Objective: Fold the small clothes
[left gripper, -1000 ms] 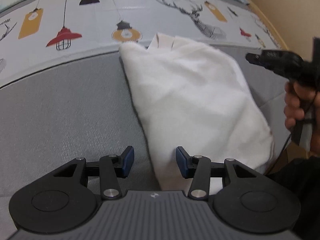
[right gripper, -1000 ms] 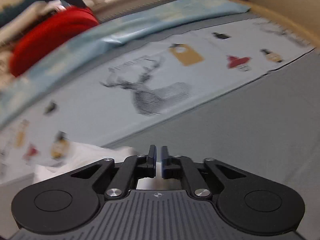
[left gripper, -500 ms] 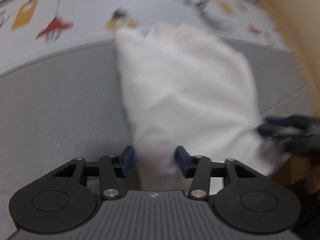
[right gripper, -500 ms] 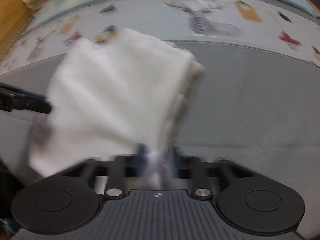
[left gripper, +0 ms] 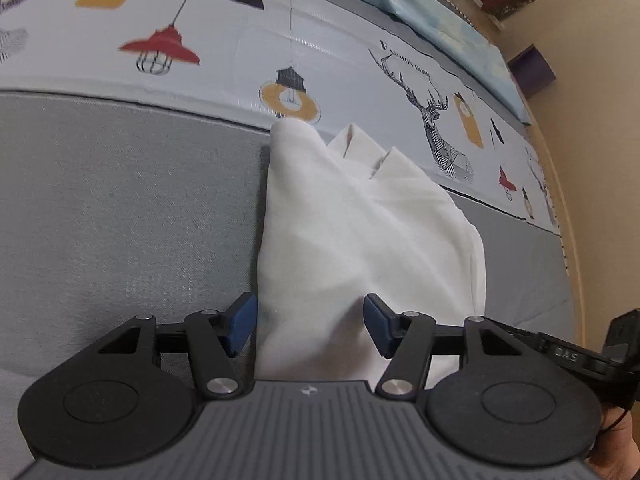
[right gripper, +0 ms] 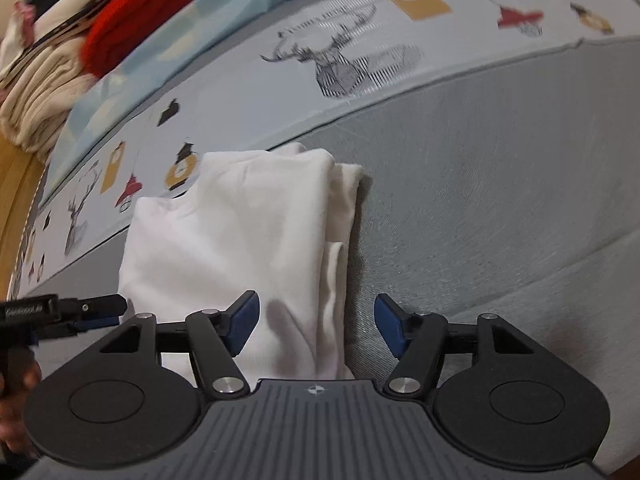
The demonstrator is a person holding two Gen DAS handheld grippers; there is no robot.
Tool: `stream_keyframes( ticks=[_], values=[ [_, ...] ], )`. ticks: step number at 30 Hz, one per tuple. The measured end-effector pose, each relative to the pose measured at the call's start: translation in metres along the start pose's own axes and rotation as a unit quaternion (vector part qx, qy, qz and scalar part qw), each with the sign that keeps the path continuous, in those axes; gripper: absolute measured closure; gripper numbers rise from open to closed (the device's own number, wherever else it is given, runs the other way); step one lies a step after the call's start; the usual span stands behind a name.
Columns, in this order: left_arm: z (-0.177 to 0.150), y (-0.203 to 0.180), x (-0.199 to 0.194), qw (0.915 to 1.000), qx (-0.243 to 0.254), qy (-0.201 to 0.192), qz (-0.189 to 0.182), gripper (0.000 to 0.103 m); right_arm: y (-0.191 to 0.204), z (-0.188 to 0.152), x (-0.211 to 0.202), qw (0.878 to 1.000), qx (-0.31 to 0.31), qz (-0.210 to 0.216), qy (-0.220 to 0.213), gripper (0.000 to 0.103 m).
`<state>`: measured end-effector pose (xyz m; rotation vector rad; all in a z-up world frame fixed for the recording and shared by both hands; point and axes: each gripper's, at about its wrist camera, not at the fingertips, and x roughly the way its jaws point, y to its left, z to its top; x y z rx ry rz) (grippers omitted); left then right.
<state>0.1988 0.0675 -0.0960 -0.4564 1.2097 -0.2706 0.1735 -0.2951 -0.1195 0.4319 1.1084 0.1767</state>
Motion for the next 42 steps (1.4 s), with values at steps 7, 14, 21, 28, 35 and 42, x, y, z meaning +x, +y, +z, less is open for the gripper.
stream_keyframes(
  ticks=[7, 14, 21, 28, 35, 42],
  values=[
    [0.006, -0.009, 0.025, 0.9997, 0.022, 0.006, 0.014, 0.038, 0.007, 0.006, 0.025, 1.000, 0.012, -0.004, 0.020, 0.039],
    [0.016, -0.003, 0.019, 0.9993, 0.036, -0.012, 0.007, 0.067, 0.023, 0.011, 0.037, 0.999, 0.035, 0.001, 0.012, 0.068],
    [0.030, 0.019, -0.046, 0.9895, 0.040, -0.137, 0.021, 0.053, 0.066, 0.021, 0.023, 0.995, -0.008, 0.058, -0.080, 0.086],
    [0.028, 0.061, -0.074, 0.9918, -0.005, -0.125, 0.029, 0.048, 0.085, 0.018, 0.010, 0.991, -0.012, 0.034, -0.127, 0.059],
    [0.004, 0.075, -0.038, 0.9990, 0.001, 0.008, 0.045, 0.050, 0.100, -0.003, 0.032, 0.996, -0.083, 0.026, 0.006, 0.050],
    [-0.015, 0.048, -0.029, 0.9963, 0.069, 0.029, 0.043, 0.080, 0.087, -0.007, 0.019, 0.997, -0.068, 0.027, -0.009, 0.095]
  ],
)
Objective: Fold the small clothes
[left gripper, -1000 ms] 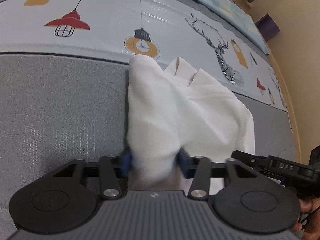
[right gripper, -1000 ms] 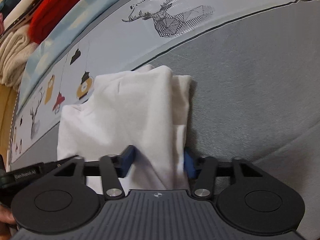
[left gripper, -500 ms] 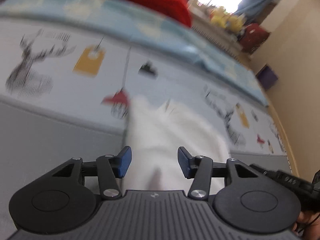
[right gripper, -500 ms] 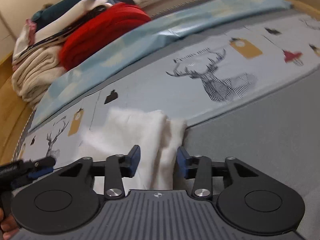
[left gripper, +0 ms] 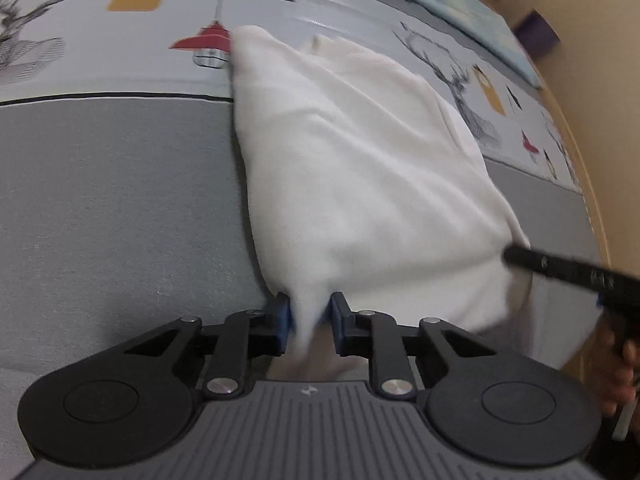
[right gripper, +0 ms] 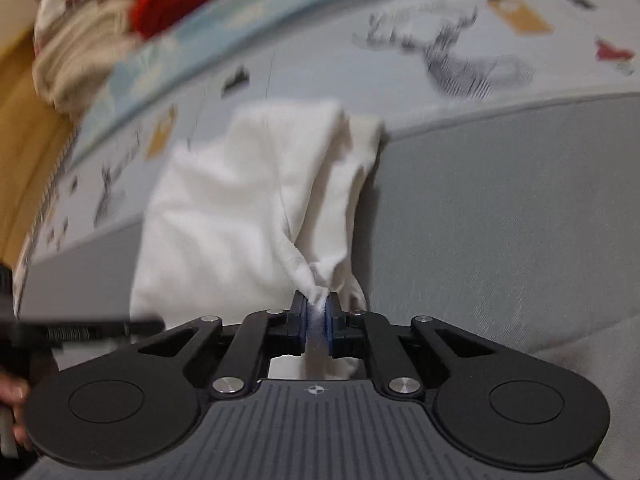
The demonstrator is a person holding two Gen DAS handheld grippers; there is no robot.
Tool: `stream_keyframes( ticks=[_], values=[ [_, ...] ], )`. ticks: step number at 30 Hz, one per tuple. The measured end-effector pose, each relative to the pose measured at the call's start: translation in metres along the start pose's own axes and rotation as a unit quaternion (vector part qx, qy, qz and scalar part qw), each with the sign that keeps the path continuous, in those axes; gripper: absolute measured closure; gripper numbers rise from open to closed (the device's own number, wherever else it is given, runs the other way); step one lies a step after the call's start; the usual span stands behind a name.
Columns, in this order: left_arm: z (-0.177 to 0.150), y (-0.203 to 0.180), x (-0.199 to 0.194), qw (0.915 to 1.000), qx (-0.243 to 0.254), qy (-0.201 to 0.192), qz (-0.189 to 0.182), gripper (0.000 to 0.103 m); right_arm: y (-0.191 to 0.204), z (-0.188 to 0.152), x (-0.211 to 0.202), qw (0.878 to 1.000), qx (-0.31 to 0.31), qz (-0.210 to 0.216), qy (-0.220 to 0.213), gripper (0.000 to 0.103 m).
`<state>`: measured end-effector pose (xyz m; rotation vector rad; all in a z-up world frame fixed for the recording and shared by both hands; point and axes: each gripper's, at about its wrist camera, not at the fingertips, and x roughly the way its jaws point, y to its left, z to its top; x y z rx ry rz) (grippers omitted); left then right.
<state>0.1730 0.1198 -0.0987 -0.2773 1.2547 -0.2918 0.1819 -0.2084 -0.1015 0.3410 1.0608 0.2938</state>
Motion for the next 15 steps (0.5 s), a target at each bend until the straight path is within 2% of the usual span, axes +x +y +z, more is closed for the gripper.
stream_keyframes(
  ticks=[2, 4, 6, 7, 8, 10, 11, 12, 14, 15],
  values=[
    [-0.006, -0.006, 0.007, 0.9984, 0.029, 0.016, 0.045, 0.075, -0.005, -0.001, -0.003, 1.000, 0.007, -0.014, -0.004, 0.095],
    [-0.011, -0.003, 0.010, 0.9977, 0.026, 0.030, 0.056, 0.072, -0.010, -0.003, 0.002, 0.999, 0.017, -0.023, 0.016, 0.091],
    [-0.013, -0.005, 0.007, 0.9972, 0.034, 0.034, 0.058, 0.072, -0.010, -0.007, 0.006, 0.999, -0.001, -0.030, 0.043, 0.089],
    [-0.014, -0.007, 0.007, 0.9965, 0.042, 0.037, 0.062, 0.072, -0.009, -0.010, 0.009, 0.997, -0.017, -0.047, 0.055, 0.087],
    [-0.017, -0.009, 0.007, 0.9953, 0.053, 0.042, 0.069, 0.069, -0.013, -0.011, 0.013, 0.995, -0.030, -0.067, 0.063, 0.085],
    [-0.025, -0.013, 0.005, 0.9918, 0.077, 0.047, 0.091, 0.061, -0.018, -0.013, 0.014, 0.993, -0.036, -0.080, 0.076, 0.081],
    [-0.027, -0.015, -0.001, 0.9898, 0.083, 0.044, 0.107, 0.057, -0.020, -0.012, 0.012, 0.993, -0.032, -0.084, 0.074, 0.082],
    [-0.029, -0.017, -0.010, 0.9881, 0.090, 0.035, 0.120, 0.057, -0.022, -0.011, 0.007, 0.992, -0.034, -0.106, 0.065, 0.083],
    [-0.031, -0.026, -0.035, 0.9832, 0.106, -0.001, 0.149, 0.054, -0.020, -0.012, -0.007, 0.983, -0.061, -0.168, 0.031, 0.082],
    [-0.033, -0.032, -0.050, 0.9800, 0.114, -0.025, 0.161, 0.045, -0.018, -0.011, -0.019, 0.981, -0.067, -0.184, 0.008, 0.081]
  ],
)
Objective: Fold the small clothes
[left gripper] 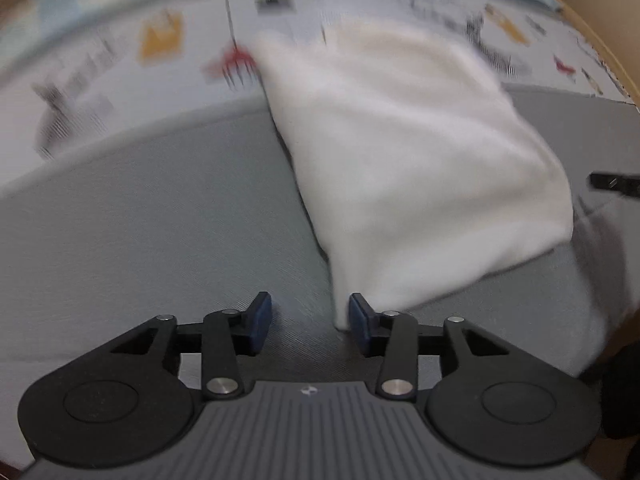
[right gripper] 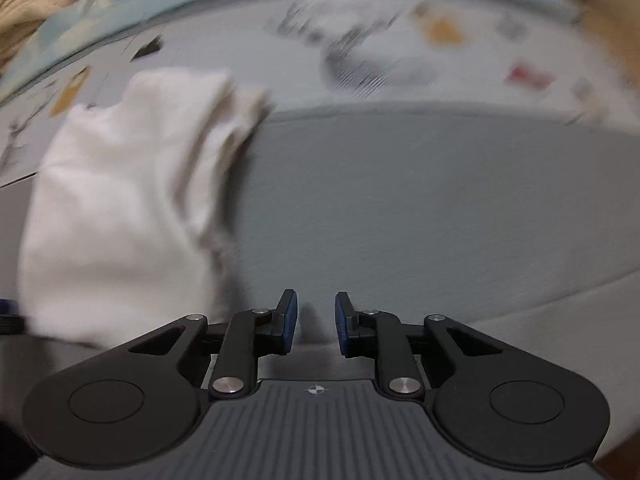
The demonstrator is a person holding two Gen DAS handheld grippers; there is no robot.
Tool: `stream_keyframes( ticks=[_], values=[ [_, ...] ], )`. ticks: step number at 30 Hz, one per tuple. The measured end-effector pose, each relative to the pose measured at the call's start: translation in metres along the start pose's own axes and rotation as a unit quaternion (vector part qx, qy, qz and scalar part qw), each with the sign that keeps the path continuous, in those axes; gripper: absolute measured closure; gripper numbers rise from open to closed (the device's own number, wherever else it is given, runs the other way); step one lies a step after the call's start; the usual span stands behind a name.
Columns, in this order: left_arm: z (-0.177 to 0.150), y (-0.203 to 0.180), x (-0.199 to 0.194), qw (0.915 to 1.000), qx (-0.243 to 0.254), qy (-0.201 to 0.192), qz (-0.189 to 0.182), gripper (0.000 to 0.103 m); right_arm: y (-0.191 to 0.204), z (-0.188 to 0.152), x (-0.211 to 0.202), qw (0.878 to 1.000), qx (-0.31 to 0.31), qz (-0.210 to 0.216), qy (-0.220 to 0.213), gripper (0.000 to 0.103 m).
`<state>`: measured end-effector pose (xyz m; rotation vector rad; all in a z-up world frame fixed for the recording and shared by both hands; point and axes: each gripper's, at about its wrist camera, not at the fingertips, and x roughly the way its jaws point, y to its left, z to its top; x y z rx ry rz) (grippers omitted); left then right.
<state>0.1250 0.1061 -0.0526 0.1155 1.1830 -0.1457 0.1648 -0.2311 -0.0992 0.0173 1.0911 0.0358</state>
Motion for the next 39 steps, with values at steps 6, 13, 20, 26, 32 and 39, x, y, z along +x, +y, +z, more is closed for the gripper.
stream_keyframes(
  ticks=[6, 13, 20, 26, 32, 39],
  values=[
    [-0.027, -0.020, -0.087, 0.9876, -0.011, -0.154, 0.030, 0.015, 0.001, -0.018, -0.086, 0.992, 0.023, 0.020, -0.122, 0.041],
    [-0.074, -0.065, -0.112, 0.9746, -0.086, -0.206, 0.021, 0.014, 0.031, -0.075, -0.136, 0.985, -0.014, 0.019, -0.170, 0.021],
    [-0.075, -0.075, -0.093, 0.9817, -0.086, -0.163, 0.047, 0.001, 0.040, -0.095, -0.132, 0.989, -0.031, 0.020, -0.144, 0.021],
    [-0.070, -0.069, -0.081, 0.9813, -0.104, -0.155, 0.047, 0.001, 0.041, -0.093, -0.120, 0.991, -0.027, 0.013, -0.129, 0.021],
    [-0.069, -0.071, -0.078, 0.9823, -0.100, -0.154, 0.035, 0.001, 0.049, -0.096, -0.119, 0.990, -0.052, 0.013, -0.132, 0.021],
    [-0.068, -0.066, -0.075, 0.9820, -0.113, -0.149, 0.030, 0.001, 0.052, -0.093, -0.115, 0.990, -0.052, 0.011, -0.127, 0.021]
  ],
)
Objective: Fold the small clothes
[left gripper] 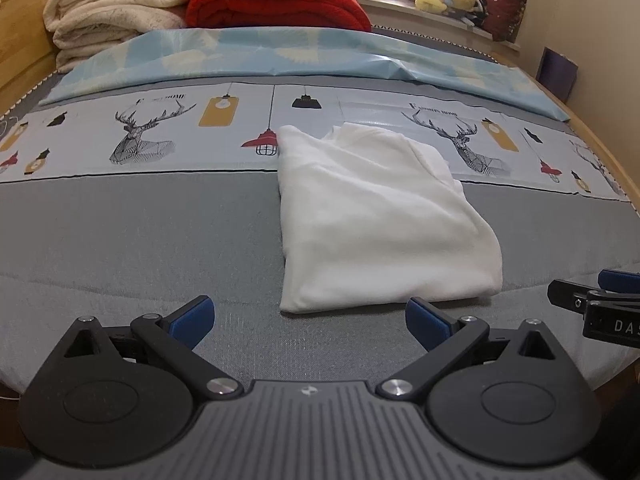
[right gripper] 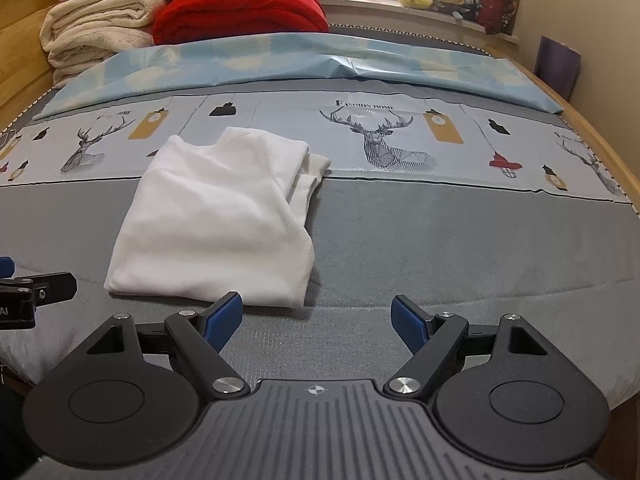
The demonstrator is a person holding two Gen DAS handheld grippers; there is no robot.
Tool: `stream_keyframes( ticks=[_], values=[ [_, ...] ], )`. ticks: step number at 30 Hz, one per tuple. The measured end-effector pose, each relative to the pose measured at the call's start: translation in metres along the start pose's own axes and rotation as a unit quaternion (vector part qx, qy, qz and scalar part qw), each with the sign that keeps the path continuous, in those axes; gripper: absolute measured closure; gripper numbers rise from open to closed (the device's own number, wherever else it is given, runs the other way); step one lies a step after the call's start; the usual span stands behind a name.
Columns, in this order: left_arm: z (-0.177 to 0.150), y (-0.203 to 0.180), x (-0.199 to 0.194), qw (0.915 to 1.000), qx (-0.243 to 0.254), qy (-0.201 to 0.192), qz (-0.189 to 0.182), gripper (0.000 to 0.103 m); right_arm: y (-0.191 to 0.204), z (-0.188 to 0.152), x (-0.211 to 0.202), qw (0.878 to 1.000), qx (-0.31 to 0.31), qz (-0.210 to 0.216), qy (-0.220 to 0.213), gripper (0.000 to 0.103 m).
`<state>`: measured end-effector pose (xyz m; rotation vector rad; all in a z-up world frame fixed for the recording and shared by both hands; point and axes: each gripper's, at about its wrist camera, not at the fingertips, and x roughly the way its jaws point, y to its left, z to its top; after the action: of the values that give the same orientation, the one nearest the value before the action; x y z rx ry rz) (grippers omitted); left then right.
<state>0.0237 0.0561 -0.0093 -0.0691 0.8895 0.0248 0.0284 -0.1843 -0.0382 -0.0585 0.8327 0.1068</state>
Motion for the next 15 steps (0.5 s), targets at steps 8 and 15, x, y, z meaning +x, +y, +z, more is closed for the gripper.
stream_keyframes(
  ticks=[8, 15],
  values=[
    [0.0000, -0.0019, 0.0023, 1.0000, 0.003, 0.005, -0.005, 0.001, 0.0022, -0.0003, 0.0032, 1.000, -0.007, -0.001, 0.003, 0.020],
    [-0.0001, -0.0025, 0.0021, 0.9999, 0.005, 0.003, -0.009, 0.001, 0.0027, -0.0005, 0.0044, 1.000, -0.008, -0.002, 0.005, 0.020]
  ],
)
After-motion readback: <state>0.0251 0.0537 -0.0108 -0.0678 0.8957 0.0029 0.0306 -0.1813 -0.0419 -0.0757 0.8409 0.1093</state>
